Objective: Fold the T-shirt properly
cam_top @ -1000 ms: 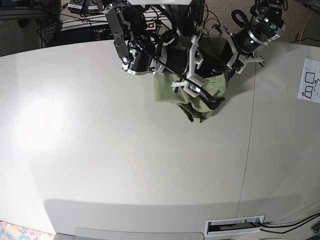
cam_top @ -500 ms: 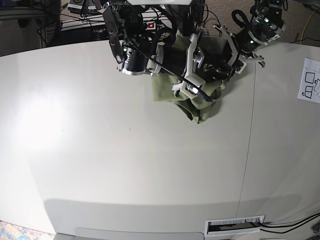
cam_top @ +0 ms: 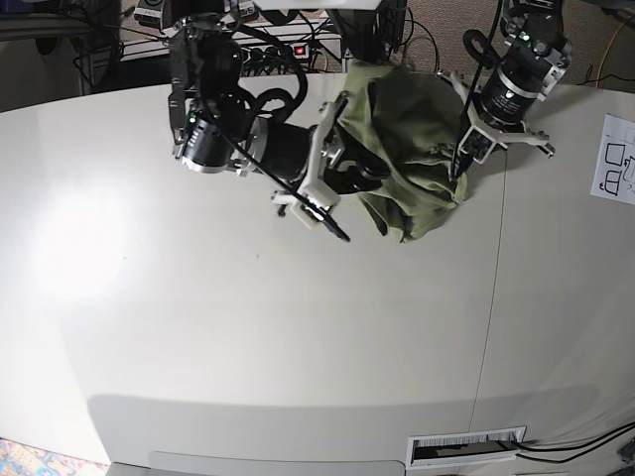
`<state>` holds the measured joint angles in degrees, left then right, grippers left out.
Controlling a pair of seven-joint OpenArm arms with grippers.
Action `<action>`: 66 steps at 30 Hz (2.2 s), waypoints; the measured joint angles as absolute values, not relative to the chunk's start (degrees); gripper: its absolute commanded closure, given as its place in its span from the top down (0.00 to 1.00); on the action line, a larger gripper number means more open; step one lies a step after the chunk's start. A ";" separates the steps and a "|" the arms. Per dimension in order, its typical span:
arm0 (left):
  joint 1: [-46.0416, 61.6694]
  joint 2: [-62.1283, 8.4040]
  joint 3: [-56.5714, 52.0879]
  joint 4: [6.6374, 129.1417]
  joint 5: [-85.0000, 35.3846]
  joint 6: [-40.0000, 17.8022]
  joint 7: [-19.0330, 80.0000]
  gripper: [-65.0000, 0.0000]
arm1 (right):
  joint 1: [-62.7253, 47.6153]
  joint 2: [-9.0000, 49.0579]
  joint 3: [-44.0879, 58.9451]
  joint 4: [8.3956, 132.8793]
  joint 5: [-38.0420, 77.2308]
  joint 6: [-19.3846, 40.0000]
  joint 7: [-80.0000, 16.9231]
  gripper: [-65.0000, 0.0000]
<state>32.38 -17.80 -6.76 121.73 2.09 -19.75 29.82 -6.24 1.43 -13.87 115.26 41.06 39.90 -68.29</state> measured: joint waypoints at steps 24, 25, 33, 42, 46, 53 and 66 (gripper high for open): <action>32.38 -17.78 -6.79 120.01 14.57 -9.74 35.73 0.31 | -7.01 7.46 -13.98 115.50 43.75 39.88 -68.47 0.02; 32.58 -17.78 -6.79 120.01 13.26 -9.43 36.14 0.31 | -7.01 7.46 -13.98 115.50 42.06 39.90 -66.89 0.00; 40.77 -17.80 -6.79 130.98 -5.43 -9.19 34.39 0.13 | -6.98 7.51 -22.20 115.50 25.10 39.94 -58.70 0.00; 44.95 -17.41 -6.83 133.91 -19.68 -16.21 38.41 0.19 | -7.03 7.57 -23.68 115.50 15.99 39.99 -56.93 0.00; 45.69 -14.79 -6.83 133.91 -21.10 -18.79 39.00 0.27 | -7.01 7.62 -19.29 115.50 16.14 39.94 -56.71 0.00; 45.67 -13.85 -6.83 133.91 -22.94 -21.12 39.00 0.40 | -7.01 7.60 -17.63 115.50 16.51 39.94 -56.38 0.00; 45.69 -13.85 -6.83 133.91 -31.77 -25.34 40.97 0.40 | -7.03 7.60 -17.63 115.50 16.51 39.97 -55.64 0.00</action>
